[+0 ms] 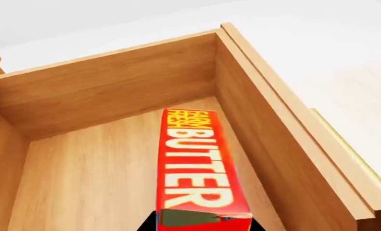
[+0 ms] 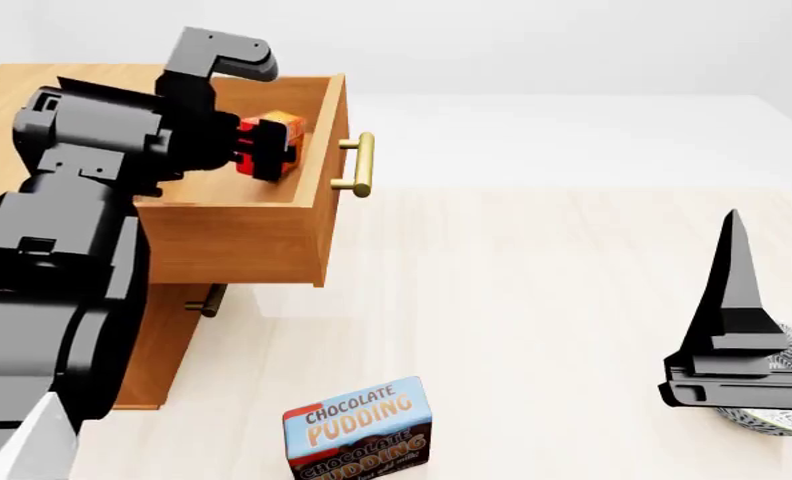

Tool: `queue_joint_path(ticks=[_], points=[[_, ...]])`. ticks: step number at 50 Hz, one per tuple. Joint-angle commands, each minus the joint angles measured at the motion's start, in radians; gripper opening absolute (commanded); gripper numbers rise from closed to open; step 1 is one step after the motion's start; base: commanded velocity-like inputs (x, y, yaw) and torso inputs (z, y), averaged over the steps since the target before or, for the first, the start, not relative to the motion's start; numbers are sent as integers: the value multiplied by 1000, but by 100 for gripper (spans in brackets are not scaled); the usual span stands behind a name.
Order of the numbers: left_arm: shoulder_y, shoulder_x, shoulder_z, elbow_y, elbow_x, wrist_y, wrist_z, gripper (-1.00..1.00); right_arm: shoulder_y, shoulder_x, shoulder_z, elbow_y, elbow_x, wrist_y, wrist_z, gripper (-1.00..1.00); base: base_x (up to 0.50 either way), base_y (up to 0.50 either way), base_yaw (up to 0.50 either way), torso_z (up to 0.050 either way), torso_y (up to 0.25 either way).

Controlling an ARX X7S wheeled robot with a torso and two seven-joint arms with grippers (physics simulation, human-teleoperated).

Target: Put the butter at the back in the top drawer of the cabinet and close it.

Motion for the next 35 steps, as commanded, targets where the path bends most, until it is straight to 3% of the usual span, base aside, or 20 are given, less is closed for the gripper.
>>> queue_joint_path(ticks=[1,35], points=[[24,26,-5,-32,-52,-77,49,-100,-4,0,0,2,-2,-4,1,100,0,0,-4,0,0],[33,36,35,-32,-57,-162,83,-100,-12,0,3,-1,-6,-2,5,100,0,-1,-2,0,0]])
